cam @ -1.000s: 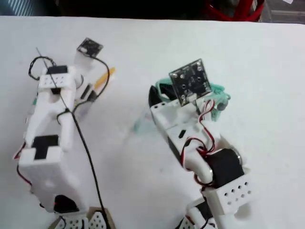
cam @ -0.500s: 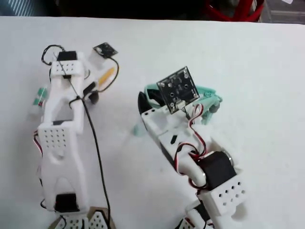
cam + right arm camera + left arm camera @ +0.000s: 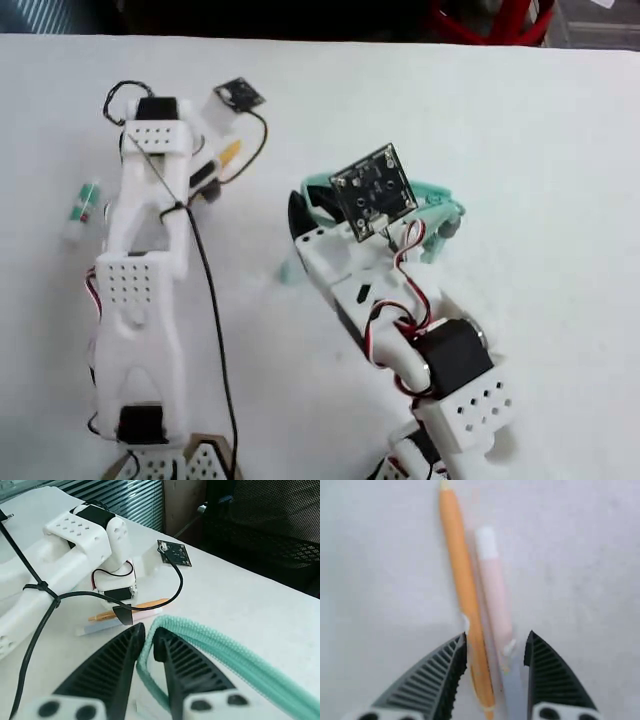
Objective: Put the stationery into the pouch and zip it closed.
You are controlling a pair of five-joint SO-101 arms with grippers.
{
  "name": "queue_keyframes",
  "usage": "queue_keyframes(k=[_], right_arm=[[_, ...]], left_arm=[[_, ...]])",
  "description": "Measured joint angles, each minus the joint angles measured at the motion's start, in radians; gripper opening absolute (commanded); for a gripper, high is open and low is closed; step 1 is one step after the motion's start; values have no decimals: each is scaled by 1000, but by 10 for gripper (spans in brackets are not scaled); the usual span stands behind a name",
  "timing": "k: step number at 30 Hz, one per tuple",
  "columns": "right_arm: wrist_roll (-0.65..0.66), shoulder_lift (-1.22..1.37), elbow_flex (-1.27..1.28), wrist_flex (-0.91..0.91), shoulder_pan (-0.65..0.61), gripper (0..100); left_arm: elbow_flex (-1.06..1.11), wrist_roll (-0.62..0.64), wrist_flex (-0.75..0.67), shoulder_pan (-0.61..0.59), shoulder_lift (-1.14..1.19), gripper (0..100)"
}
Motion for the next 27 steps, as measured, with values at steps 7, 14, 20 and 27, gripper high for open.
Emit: queue_keyframes(k=[7,14,20,27], right_arm=[[0,-5,15,0,0,22],[0,-5,15,0,0,22],[0,-5,15,0,0,22],[0,-5,15,0,0,22]], left_arm=[[-97,0,-29,-5,44,195],[-112,51,-118,-23,123,195],[-129,20,-118,-34,157,194],[-149,-14,-58,-28,166,98]])
